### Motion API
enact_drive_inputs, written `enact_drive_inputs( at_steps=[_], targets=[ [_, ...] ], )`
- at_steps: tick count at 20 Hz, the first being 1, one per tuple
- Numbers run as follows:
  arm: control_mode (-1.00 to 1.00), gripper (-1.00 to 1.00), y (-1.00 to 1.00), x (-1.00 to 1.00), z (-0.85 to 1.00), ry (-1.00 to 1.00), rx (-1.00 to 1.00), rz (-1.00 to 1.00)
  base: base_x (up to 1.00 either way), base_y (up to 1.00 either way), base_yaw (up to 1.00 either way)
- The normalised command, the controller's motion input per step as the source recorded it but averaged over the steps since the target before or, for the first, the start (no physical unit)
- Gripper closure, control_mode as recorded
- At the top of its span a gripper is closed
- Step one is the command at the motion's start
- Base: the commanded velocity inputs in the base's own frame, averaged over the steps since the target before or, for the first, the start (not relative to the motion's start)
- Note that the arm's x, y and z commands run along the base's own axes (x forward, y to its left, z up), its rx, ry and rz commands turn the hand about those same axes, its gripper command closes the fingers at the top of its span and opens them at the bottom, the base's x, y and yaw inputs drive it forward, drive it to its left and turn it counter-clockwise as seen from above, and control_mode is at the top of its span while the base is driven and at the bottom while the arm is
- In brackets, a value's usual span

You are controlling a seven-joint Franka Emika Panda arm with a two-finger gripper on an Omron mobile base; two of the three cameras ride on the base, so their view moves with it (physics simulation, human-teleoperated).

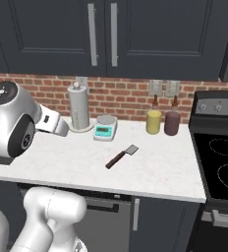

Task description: Put the garlic and mushroom in the pot. Retrieve the spatula and lightly stir the vegetables in the pot.

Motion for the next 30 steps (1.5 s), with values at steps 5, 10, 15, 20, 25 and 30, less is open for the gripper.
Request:
enact_drive_inputs(
  at_steps=[5,10,15,20,25,30],
  targets=[
    [1.0,-1.0,0.0,0.0,0.0,0.0,0.0,0.0,0.0,-0.34,0.0],
    [1.0,-1.0,0.0,0.0,0.0,0.0,0.0,0.0,0.0,-0.12,-0.03],
    [-1.0,-1.0,-0.11,0.01,-0.5,0.18,0.0,-0.04,0.0,0.0,0.0],
    [-1.0,-1.0,-0.29,0.0,-0.72,0.24,0.0,-0.1,0.0,0.0,0.0],
    [-1.0,-1.0,-0.21,0.0,-0.52,0.09,0.0,-0.12,0.0,0.0,0.0],
    [-1.0,-1.0,-0.19,0.0,-0.35,0.01,0.0,-0.08,0.0,0.0,0.0]
  ],
)
